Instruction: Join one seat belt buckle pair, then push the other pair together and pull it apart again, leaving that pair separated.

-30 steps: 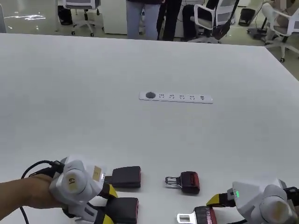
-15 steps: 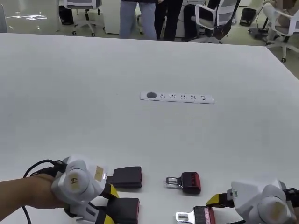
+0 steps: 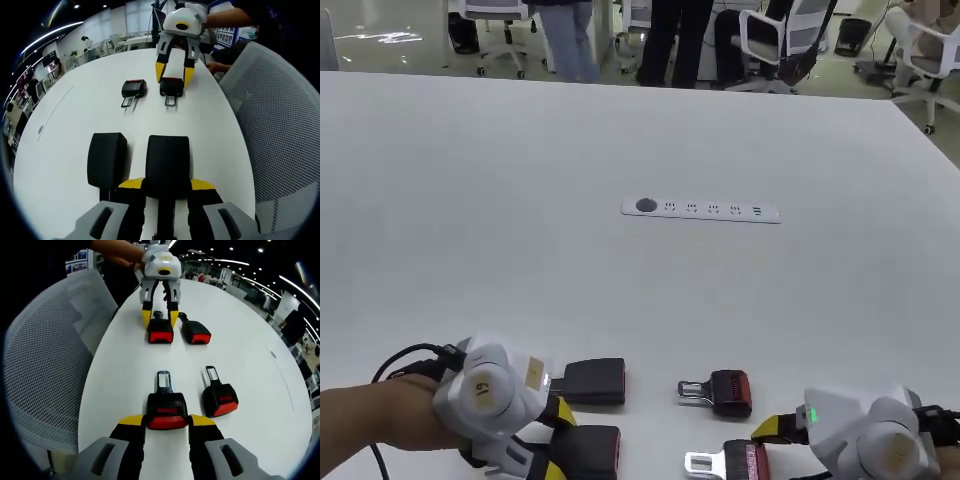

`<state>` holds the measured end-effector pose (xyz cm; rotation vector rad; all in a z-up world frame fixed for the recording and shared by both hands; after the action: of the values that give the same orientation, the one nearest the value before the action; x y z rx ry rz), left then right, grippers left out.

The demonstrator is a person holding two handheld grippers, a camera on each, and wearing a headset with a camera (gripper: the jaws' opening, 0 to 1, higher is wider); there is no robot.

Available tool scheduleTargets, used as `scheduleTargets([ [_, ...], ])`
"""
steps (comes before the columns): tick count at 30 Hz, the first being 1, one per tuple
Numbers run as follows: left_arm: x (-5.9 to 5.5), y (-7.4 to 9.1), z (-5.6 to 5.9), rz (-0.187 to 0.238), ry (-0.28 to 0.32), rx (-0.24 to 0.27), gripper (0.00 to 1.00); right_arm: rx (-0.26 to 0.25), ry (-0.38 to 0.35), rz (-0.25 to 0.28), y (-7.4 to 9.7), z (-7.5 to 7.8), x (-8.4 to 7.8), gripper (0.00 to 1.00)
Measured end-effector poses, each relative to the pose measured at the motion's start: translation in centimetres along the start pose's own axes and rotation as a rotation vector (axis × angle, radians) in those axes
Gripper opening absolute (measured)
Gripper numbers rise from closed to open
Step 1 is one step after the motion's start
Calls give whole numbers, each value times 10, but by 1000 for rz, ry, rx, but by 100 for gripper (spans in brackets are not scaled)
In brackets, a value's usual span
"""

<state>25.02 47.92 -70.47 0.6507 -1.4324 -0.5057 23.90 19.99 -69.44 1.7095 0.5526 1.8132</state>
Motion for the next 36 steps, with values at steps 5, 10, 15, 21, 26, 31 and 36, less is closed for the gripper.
scheduleTargets([
  [5, 0, 0, 0, -1, 2, 2, 33, -3, -2, 8, -6, -1, 5, 30],
  [10, 0, 0, 1, -3, 2, 2, 33, -3, 0, 16, -10, -2, 10, 30],
  [15, 2, 0, 1, -6, 1, 1, 33, -2, 1, 22, -13, -1, 14, 30],
  [21, 2, -1, 1, -6, 2, 1, 33, 5, 3, 25, -19, -2, 19, 30],
  [26, 2, -1, 1, -6, 1, 1, 33, 9, 2, 29, -24, -3, 23, 30],
  [31, 4, -1, 2, -9, -1, -1, 33, 15, 4, 31, -29, -1, 26, 30],
  [36, 4, -1, 2, -10, -1, -1, 33, 18, 7, 35, -35, 0, 27, 30],
])
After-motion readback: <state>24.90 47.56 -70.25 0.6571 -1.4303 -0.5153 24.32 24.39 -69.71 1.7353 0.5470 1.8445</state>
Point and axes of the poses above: the centre of the closed fingertips' face, and the gripper's own axes: y roughly backward along the fingers, z roughly to its right, x roughly out of its top, the point moved 9 cm from there along y, roughly backward along the fingers, and after that the axes turned 12 degrees about z, right-handed, at the moved point
